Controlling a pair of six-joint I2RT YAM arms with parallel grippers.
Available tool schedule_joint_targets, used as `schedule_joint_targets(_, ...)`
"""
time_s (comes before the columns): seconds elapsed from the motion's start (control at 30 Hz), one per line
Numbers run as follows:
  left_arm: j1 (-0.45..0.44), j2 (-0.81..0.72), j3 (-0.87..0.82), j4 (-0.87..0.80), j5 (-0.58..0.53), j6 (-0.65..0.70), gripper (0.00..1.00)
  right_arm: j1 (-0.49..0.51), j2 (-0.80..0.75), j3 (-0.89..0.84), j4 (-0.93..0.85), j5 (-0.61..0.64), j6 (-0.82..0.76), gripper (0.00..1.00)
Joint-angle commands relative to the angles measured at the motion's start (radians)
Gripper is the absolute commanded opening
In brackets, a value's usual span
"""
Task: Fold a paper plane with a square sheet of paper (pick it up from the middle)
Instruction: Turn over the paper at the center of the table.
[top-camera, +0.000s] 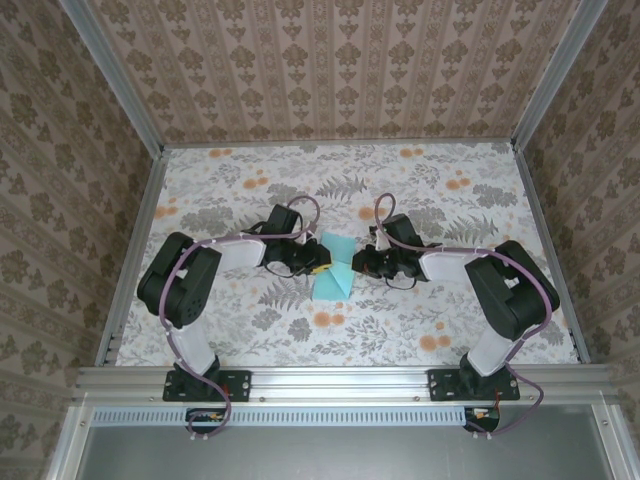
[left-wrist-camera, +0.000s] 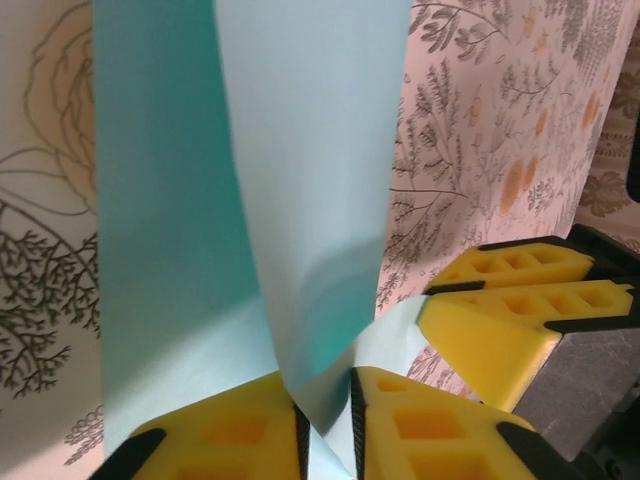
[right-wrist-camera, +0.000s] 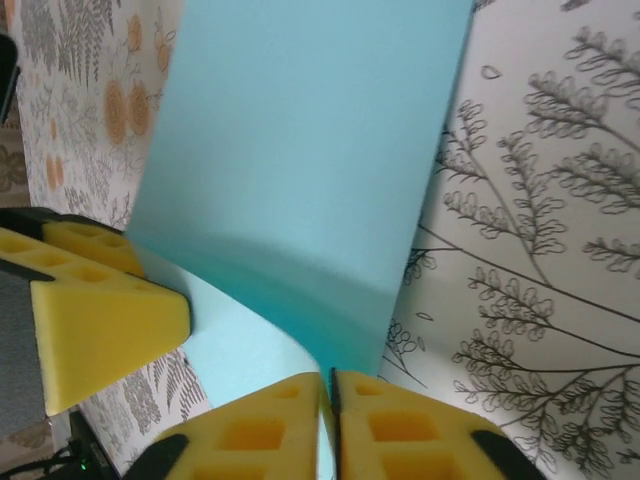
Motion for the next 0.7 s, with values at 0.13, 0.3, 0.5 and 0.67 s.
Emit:
schedule_joint_targets(0.13,-0.006,-0.021,0.019,0.016,-0.008,0.048,0.07,-0.031,-0.150,-0.036,-0.066,0.089,0.007,0.52)
schedule_joint_targets(0.3,-0.007,-0.082,0.056,-0.095,-0.052,0.121,0.04,-0.048,-0.287,-0.046,-0.181,0.217,-0.036,0.70)
schedule_joint_targets(0.5,-0.037,-0.223,0.170,-0.437,-0.282,0.302,0.04,-0.070,-0.461,-0.065,-0.289,0.351,-0.065,0.84)
schedule_joint_targets(0.67,-0.108,-0.280,0.324,-0.720,-0.642,0.431,0.04,-0.098,-0.575,-0.096,-0.321,0.394,-0.070,1.00)
